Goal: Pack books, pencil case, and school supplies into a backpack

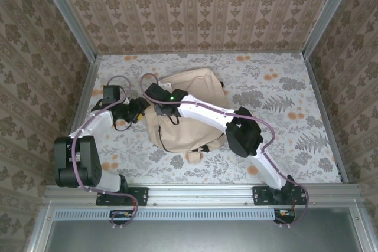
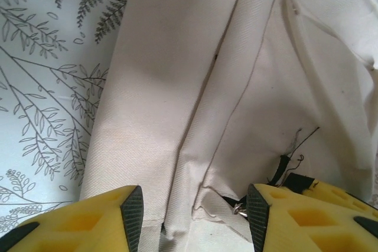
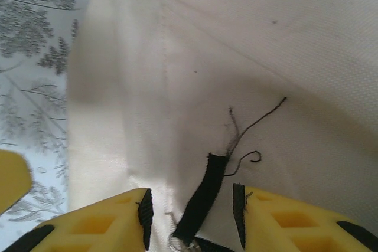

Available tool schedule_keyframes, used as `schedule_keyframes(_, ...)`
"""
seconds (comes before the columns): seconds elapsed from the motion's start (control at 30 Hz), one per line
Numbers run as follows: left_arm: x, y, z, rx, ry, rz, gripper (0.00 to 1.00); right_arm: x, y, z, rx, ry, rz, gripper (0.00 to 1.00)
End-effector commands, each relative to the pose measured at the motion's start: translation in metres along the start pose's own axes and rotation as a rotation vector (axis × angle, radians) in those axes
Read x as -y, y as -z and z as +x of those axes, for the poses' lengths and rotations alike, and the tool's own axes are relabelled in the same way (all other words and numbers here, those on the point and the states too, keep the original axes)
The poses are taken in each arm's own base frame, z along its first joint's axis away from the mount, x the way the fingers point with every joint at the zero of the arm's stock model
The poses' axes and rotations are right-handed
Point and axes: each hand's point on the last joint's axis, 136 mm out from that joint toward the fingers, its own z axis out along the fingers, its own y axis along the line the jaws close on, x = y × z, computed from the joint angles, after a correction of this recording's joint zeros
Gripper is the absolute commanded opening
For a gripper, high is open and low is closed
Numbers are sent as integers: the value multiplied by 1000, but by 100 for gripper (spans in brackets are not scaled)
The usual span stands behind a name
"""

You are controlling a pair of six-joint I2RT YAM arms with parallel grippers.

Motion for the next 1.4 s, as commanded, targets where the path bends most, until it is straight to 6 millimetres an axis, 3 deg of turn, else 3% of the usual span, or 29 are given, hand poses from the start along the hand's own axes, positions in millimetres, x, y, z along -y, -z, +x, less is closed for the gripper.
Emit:
schedule_keyframes(0.0, -14, 4, 2, 16, 12, -48, 52, 19, -8, 5, -13, 44, 118, 44)
schedule_keyframes(0.17, -26, 13, -3, 51, 56, -65, 52, 25, -17, 6, 18, 116, 205, 44)
schedule_keyframes(0.47, -27, 20, -3, 62, 58, -59, 52, 43, -11, -1, 84, 180, 344, 27)
schedule_keyframes(0.87, -13, 24, 0, 48, 30, -14, 53, 30, 6, -15, 112, 135, 261, 0)
schedule_keyframes(1.1, 6, 13, 10, 1, -44, 20, 53, 19, 31, -27, 142, 114, 150, 0)
schedule_keyframes(1.37, 22, -20, 18, -87, -145, 29, 53, 24, 59, -25, 152, 69, 60, 0)
